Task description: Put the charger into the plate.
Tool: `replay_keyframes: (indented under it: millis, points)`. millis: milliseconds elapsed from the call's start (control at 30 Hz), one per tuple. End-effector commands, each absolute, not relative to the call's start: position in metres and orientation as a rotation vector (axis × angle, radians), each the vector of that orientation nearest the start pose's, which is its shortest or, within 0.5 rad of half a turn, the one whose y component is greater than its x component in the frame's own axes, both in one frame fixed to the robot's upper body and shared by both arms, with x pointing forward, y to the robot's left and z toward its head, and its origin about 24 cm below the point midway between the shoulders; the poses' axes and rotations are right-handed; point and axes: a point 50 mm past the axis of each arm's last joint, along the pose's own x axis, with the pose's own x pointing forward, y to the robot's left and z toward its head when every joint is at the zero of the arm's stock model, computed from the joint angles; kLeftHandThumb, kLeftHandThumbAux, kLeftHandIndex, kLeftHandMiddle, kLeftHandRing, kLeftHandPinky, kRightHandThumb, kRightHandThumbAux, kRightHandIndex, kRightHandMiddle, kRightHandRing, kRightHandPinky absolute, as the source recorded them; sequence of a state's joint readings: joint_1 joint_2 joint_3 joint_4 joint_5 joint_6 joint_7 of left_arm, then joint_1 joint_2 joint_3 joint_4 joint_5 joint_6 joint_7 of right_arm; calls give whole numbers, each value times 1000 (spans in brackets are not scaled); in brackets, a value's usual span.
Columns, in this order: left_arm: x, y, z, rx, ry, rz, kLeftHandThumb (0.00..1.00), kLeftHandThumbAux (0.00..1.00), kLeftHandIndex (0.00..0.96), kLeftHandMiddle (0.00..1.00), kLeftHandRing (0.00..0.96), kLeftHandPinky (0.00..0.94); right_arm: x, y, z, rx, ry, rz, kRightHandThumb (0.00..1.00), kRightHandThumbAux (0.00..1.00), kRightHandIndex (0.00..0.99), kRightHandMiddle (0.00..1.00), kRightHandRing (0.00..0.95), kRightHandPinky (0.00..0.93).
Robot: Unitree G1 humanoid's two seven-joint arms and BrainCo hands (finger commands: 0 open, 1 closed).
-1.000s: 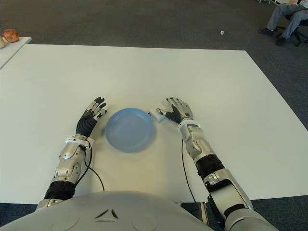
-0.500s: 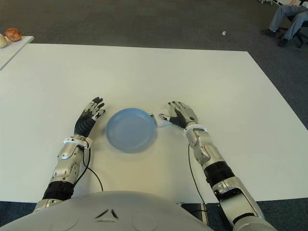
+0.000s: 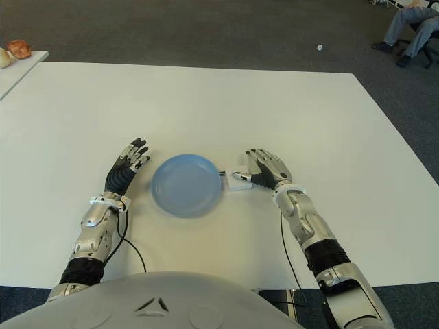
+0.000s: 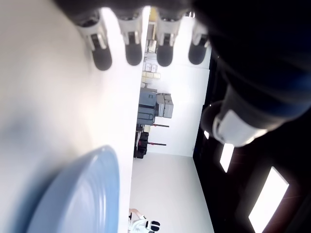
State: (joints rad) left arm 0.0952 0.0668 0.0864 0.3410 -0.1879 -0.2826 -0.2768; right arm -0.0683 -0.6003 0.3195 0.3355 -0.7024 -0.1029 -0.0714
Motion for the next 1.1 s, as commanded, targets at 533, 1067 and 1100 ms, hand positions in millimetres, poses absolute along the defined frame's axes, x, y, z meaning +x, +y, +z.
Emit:
replay_keyframes:
  millis: [533,1067,1100]
  points:
    - [210,190,-36,-124,183,-105,0,615,14,75,75,102,231,-257,-21,-1333,307,274,242,209,0,0,0,0]
    - [210,192,-35,-123,180,-77,0,566,39,99,91,121,231,-261,-19,-1319,323,267,205,221,0,0,0,0]
    - [209,192,-35,-124,180,-77,0,565,40,99,91,121,231,-261,-19,-1318,324,266,205,222,0,0,0,0]
